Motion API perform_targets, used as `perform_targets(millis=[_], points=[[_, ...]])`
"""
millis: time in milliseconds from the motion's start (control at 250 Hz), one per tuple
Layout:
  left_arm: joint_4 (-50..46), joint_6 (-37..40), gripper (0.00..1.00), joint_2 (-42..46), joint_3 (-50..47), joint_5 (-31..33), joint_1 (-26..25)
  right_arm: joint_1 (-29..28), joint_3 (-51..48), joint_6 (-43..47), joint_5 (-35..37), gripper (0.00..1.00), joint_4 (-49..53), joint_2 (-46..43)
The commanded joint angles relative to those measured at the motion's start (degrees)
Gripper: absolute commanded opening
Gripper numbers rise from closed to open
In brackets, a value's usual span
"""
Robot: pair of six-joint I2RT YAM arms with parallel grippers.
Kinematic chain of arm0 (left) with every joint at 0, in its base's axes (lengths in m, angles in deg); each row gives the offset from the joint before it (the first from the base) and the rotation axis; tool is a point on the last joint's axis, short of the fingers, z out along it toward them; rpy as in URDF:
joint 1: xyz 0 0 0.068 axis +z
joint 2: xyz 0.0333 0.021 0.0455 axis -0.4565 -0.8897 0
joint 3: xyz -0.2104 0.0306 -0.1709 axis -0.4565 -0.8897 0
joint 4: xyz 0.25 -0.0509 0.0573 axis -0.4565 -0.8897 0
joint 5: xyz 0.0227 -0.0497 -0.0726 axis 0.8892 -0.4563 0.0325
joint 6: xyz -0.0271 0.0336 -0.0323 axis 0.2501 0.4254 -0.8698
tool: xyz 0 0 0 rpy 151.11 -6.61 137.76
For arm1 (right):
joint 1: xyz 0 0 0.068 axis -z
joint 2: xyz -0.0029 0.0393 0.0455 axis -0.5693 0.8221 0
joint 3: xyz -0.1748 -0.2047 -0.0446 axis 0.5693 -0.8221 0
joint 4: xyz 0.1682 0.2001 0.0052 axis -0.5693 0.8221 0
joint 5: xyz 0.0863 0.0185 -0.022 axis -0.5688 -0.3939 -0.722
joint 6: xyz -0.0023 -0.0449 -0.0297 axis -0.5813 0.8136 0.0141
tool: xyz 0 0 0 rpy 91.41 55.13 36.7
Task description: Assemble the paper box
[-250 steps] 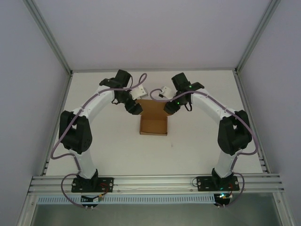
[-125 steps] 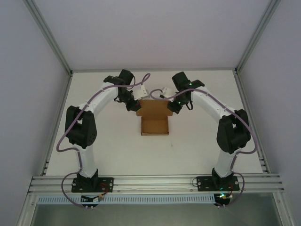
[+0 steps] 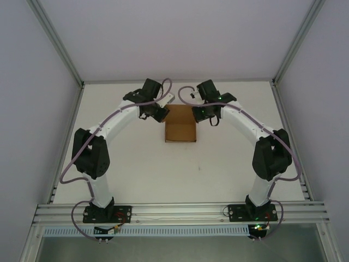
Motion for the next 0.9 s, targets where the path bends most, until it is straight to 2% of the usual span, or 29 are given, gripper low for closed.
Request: perform_targets(millis=[0,136,303,559,751,898], points=[[7.1,-17.9,0.00,3.7,-4.1,6.0,-1.0,0.0,-1.5,-22.9,5.2,0.05,-6.5,-1.3],[10.8,-31.1,0.00,2.8,-4.8,8.3,-1.1,-2.7,-0.9,-26.9,7.0,0.04,-8.4,0.3],[15.3,-39.0,0.00,1.0,-4.6,7.3,-1.1,-3.8,-1.2,-28.8,6.9,0.03,-8.6,1.8],[18.1,-38.4,0.00,-2.0,-5.5,6.1,-2.7,-4.4,-5.2,-29.3,9.7,0.04,-9.9,1.4],[20.1,-36.7,0.00,-2.5,-10.0,6.1,-4.0,-4.7,-9.5,-30.0,10.4,0.03,-11.2,1.7],[20.1,-35.1,0.00,-1.7,-14.0,7.0,-4.9,-6.2,-13.5,-28.4,14.5,0.03,-12.4,0.2]])
